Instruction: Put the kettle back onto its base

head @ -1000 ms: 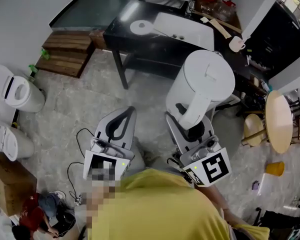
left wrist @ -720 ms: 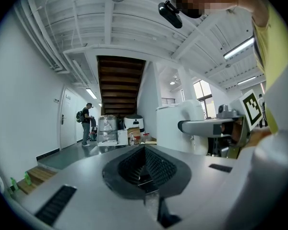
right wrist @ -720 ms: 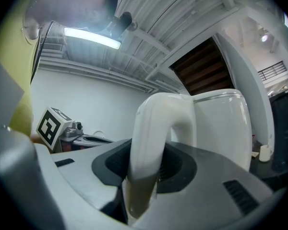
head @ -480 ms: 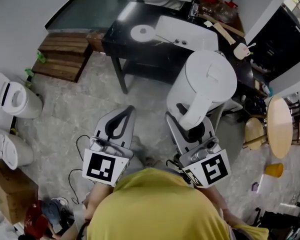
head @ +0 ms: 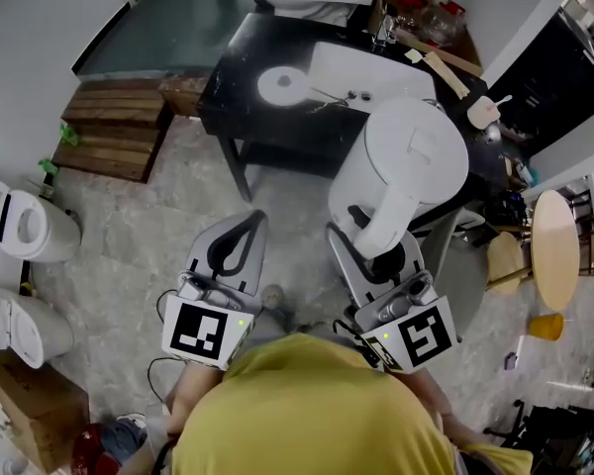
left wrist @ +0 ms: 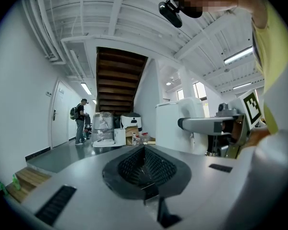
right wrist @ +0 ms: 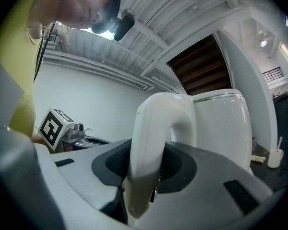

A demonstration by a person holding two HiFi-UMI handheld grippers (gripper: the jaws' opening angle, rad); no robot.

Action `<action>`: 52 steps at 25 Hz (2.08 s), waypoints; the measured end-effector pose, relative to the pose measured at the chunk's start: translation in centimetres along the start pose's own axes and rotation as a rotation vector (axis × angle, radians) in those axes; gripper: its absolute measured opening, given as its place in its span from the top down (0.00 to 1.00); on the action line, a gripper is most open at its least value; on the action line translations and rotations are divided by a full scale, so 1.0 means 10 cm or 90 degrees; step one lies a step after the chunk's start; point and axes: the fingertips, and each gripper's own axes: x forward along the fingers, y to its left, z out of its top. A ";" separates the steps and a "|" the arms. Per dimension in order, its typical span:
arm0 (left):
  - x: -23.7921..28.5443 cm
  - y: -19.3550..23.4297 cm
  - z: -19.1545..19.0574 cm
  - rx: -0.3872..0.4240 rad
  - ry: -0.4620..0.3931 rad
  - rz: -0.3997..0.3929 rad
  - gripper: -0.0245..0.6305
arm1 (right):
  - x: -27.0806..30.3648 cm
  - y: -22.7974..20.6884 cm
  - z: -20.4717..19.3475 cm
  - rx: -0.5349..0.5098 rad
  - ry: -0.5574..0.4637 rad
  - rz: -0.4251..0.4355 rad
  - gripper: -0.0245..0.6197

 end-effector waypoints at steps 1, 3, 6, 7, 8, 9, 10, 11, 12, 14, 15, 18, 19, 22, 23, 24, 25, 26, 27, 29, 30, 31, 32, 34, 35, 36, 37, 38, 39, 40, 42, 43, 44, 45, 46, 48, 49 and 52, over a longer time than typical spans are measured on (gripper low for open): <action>0.03 0.06 -0.01 0.003 0.001 -0.006 0.95 | 0.06 -0.01 0.00 -0.001 -0.001 -0.004 0.75; 0.08 0.17 -0.02 0.005 0.002 -0.016 0.95 | 0.16 -0.02 0.00 -0.003 -0.002 -0.014 0.75; 0.13 0.32 -0.05 0.007 0.007 -0.027 0.95 | 0.28 -0.03 0.00 -0.002 -0.008 -0.028 0.75; 0.14 0.36 -0.08 0.011 0.010 -0.031 0.95 | 0.31 -0.02 0.00 -0.001 -0.009 -0.032 0.75; 0.14 0.39 -0.09 0.013 0.008 -0.033 0.95 | 0.33 -0.01 0.00 -0.001 -0.009 -0.034 0.75; 0.15 0.42 -0.09 0.013 0.005 -0.036 0.95 | 0.35 0.00 -0.01 -0.001 -0.007 -0.035 0.75; 0.15 0.44 -0.08 0.012 0.003 -0.038 0.95 | 0.37 0.02 -0.01 -0.002 -0.004 -0.035 0.75; 0.16 0.45 -0.08 0.012 0.002 -0.041 0.95 | 0.38 0.02 -0.01 -0.003 -0.002 -0.035 0.75; 0.16 0.46 -0.08 0.014 0.002 -0.043 0.95 | 0.40 0.03 0.00 -0.004 -0.001 -0.035 0.75; 0.17 0.49 -0.10 0.021 0.005 -0.047 0.95 | 0.43 0.02 0.02 -0.006 -0.002 -0.034 0.75; 0.17 0.50 -0.10 0.022 0.005 -0.048 0.95 | 0.45 0.02 0.03 -0.007 -0.002 -0.033 0.75; 0.21 0.54 -0.10 0.018 0.003 -0.045 0.95 | 0.49 0.01 0.03 -0.010 -0.003 -0.028 0.75; 0.22 0.56 -0.10 0.018 0.003 -0.044 0.95 | 0.50 0.00 0.03 -0.010 -0.003 -0.027 0.75; 0.27 0.60 -0.14 0.016 0.013 -0.041 0.95 | 0.57 -0.04 0.03 -0.006 -0.009 -0.022 0.75; 0.29 0.62 -0.15 0.015 0.016 -0.039 0.95 | 0.59 -0.06 0.03 -0.005 -0.009 -0.021 0.75; 0.32 0.64 -0.15 0.014 0.019 -0.039 0.95 | 0.62 -0.08 0.03 -0.004 -0.010 -0.020 0.75; 0.35 0.65 -0.15 0.013 0.021 -0.039 0.95 | 0.65 -0.11 0.05 -0.001 -0.012 -0.021 0.75; 0.39 0.66 -0.15 0.013 0.022 -0.040 0.95 | 0.68 -0.14 0.06 0.001 -0.016 -0.022 0.75; 0.43 0.67 -0.15 0.013 0.021 -0.040 0.95 | 0.71 -0.17 0.06 0.001 -0.018 -0.021 0.75; 0.51 0.70 -0.14 0.012 0.018 -0.040 0.95 | 0.75 -0.23 0.04 -0.001 -0.018 -0.016 0.75; 0.55 0.72 -0.14 0.010 0.017 -0.039 0.95 | 0.79 -0.26 0.05 0.002 -0.023 -0.018 0.75; 0.60 0.74 -0.14 0.009 0.016 -0.039 0.95 | 0.82 -0.30 0.06 0.004 -0.028 -0.020 0.75; 0.64 0.75 -0.14 0.008 0.016 -0.039 0.95 | 0.85 -0.34 0.06 0.006 -0.030 -0.020 0.75; 0.73 0.78 -0.14 0.008 0.019 -0.038 0.95 | 0.90 -0.41 0.07 0.005 -0.030 -0.019 0.75; 0.77 0.80 -0.14 0.009 0.022 -0.037 0.95 | 0.93 -0.44 0.06 0.003 -0.030 -0.018 0.75; 0.81 0.82 -0.14 0.010 0.022 -0.035 0.95 | 0.96 -0.47 0.06 0.002 -0.030 -0.018 0.75; 0.86 0.85 -0.12 0.009 0.018 -0.034 0.95 | 0.99 -0.51 0.06 0.002 -0.030 -0.017 0.75; 0.91 0.88 -0.12 0.006 0.014 -0.032 0.95 | 1.03 -0.55 0.05 0.003 -0.030 -0.016 0.75; 0.96 0.91 -0.11 0.003 0.012 -0.031 0.95 | 1.07 -0.60 0.04 0.004 -0.030 -0.015 0.75; 1.02 0.94 -0.12 -0.001 0.011 -0.031 0.95 | 1.12 -0.64 0.04 0.006 -0.030 -0.015 0.75; 1.13 1.00 -0.11 -0.007 0.008 -0.032 0.95 | 1.21 -0.74 0.03 0.008 -0.030 -0.012 0.75; 1.20 1.03 -0.09 -0.012 0.004 -0.031 0.95 | 1.26 -0.78 0.03 0.008 -0.030 -0.010 0.75; 1.26 1.06 -0.07 -0.021 0.000 -0.029 0.95 | 1.31 -0.83 0.02 0.008 -0.029 -0.008 0.75; 1.33 1.09 -0.06 -0.027 -0.002 -0.026 0.95 | 1.36 -0.88 0.01 0.008 -0.028 -0.006 0.75; 1.39 1.12 -0.06 -0.030 -0.003 -0.024 0.95 | 1.41 -0.93 0.00 0.008 -0.028 -0.004 0.75; 1.51 1.20 -0.06 -0.032 0.000 -0.020 0.95 | 1.51 -1.02 -0.02 0.010 -0.027 0.002 0.75; 1.57 1.24 -0.07 -0.033 0.001 -0.018 0.95 | 1.55 -1.06 -0.04 0.011 -0.022 0.005 0.75; 1.75 1.36 -0.05 -0.032 0.000 -0.010 0.95 | 1.70 -1.19 -0.07 0.011 -0.015 0.018 0.75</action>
